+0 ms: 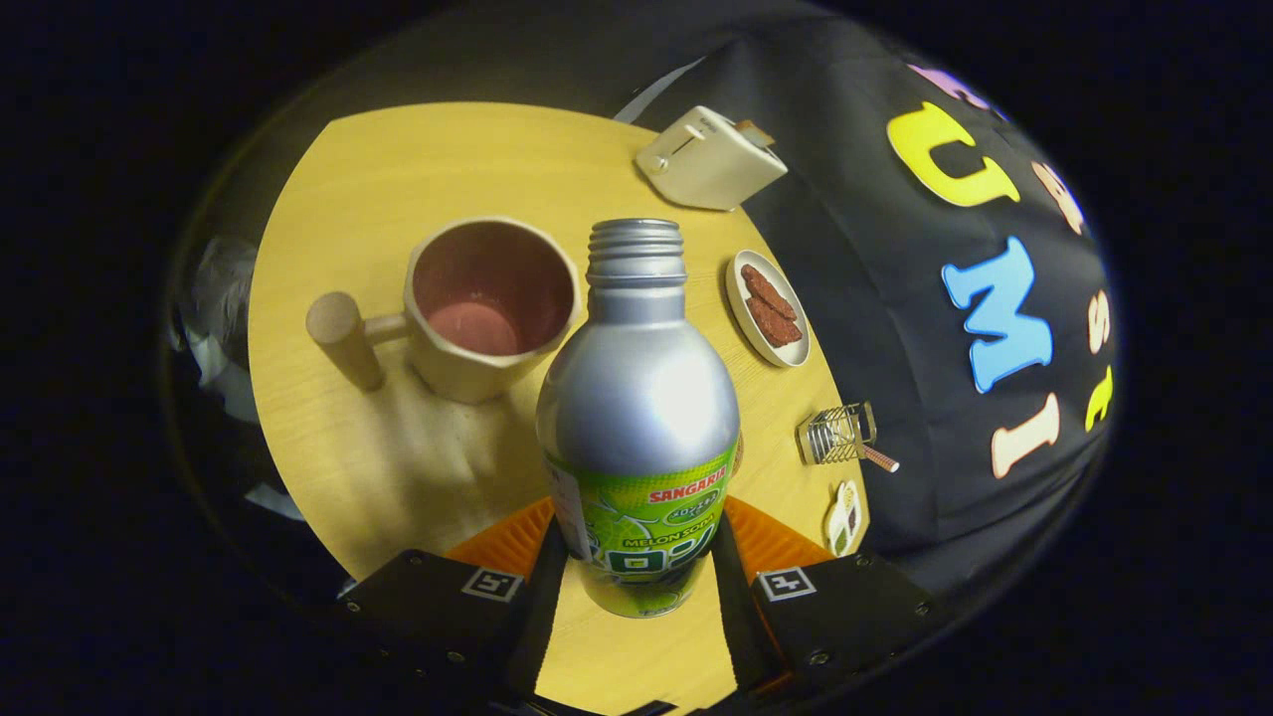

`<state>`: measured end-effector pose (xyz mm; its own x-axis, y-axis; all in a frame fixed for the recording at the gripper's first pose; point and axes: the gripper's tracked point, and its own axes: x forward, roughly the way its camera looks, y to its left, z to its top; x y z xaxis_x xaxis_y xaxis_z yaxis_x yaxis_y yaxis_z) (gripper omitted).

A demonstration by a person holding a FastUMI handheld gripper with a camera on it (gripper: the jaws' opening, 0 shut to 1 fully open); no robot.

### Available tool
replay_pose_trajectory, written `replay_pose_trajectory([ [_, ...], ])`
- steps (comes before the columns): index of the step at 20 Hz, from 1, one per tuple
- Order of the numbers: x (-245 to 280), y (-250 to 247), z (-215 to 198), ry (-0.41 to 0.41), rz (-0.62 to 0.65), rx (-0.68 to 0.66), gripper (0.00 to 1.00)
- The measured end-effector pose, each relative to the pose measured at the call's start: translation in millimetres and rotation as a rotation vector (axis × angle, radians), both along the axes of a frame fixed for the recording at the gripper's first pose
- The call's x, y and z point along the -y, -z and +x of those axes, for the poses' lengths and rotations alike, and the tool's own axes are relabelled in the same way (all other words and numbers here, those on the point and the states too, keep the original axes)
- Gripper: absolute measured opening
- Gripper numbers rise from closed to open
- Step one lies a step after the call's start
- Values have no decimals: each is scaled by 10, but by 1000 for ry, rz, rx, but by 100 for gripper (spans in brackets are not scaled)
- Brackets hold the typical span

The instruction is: Take the bottle from table, then pour the juice into the cup, finally place the bottle on the coaster

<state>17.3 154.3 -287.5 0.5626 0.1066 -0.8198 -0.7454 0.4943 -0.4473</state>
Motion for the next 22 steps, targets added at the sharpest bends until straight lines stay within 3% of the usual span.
replay_pose_trajectory([
  [9, -42, -23, 258, 163, 375, 6, 71],
  [22, 51, -98, 1067, 329, 687, 73, 73],
])
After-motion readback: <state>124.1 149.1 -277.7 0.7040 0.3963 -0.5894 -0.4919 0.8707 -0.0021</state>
